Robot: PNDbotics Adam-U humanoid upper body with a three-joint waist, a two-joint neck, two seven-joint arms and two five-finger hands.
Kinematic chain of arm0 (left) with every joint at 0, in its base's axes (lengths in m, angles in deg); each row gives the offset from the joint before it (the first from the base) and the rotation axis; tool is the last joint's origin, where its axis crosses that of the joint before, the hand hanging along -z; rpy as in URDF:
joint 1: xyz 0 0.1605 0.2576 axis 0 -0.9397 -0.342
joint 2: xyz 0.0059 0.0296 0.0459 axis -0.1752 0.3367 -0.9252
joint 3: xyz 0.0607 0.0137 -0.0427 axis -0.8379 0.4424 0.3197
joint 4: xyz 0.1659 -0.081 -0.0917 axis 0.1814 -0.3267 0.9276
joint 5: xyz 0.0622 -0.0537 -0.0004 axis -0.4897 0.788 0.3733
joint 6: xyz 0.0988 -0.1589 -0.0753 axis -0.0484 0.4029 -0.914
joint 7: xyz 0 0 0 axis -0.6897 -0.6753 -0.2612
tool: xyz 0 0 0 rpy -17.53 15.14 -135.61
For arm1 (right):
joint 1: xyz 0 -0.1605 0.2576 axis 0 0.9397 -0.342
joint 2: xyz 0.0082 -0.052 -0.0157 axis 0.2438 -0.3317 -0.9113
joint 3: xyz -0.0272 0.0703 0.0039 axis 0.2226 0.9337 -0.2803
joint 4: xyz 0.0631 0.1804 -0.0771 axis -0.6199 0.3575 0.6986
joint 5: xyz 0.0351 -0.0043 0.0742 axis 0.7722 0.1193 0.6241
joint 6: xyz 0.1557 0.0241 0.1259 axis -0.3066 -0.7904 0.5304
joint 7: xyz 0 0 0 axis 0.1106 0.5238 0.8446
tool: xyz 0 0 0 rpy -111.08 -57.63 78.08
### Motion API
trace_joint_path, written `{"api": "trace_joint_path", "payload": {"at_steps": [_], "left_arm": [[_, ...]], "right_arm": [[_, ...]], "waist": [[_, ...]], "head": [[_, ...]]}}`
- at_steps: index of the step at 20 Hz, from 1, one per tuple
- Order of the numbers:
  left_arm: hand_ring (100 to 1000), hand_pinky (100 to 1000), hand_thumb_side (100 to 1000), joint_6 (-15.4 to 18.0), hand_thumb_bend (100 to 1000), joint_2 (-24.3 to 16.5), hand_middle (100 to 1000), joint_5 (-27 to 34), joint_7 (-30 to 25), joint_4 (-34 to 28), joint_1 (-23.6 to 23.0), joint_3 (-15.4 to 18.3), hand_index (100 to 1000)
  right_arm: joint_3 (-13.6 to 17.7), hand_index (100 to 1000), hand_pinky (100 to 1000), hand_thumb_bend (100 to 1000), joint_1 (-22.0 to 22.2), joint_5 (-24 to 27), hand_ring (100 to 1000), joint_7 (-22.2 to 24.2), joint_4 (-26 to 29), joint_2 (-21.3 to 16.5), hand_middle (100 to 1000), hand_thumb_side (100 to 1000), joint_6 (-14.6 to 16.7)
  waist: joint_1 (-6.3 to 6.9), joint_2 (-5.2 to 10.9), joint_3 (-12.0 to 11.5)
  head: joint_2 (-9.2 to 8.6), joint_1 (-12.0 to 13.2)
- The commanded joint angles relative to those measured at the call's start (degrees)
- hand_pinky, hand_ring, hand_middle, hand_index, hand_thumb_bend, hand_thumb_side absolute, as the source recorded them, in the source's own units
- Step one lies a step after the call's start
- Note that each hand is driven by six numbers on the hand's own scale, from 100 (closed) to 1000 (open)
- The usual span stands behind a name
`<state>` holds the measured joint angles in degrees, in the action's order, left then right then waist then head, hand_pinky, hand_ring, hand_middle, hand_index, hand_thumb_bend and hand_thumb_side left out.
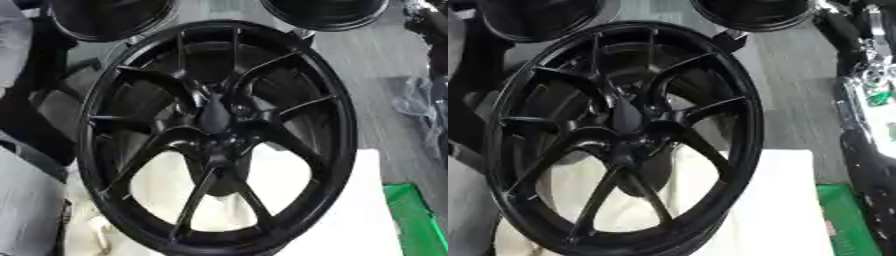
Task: Pull the pin out of the wheel hub.
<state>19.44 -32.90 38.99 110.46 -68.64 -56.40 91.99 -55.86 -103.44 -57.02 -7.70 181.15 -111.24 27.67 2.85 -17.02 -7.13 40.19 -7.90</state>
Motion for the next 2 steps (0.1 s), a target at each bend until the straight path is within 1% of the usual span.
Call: {"api": "trace_joint_path", "payload": {"at_steps": [1,2], "left_arm": [[794,720,712,0.3,315,0.3,756,-2.1,1.0,-1.3,0.3,0.8,835],[790,715,712,0.2,318,0.6,750,-2.5,1.9,-1.2,0.2,0.9,833]], "right_arm": [[0.4,832,815,228,-0.7,0.2,784,0.1,1.1,-1.0,799,367,0.4],[0.4,839,815,248,-0.7,0.0,784,0.1,1.0,-1.0,802,333,0.3]], "waist": [[-0.27,0.69,-0.1],[-0.35,0.64,-0.2]], "head": [[-0.42,0.4],[-0.50,0.4]]}}
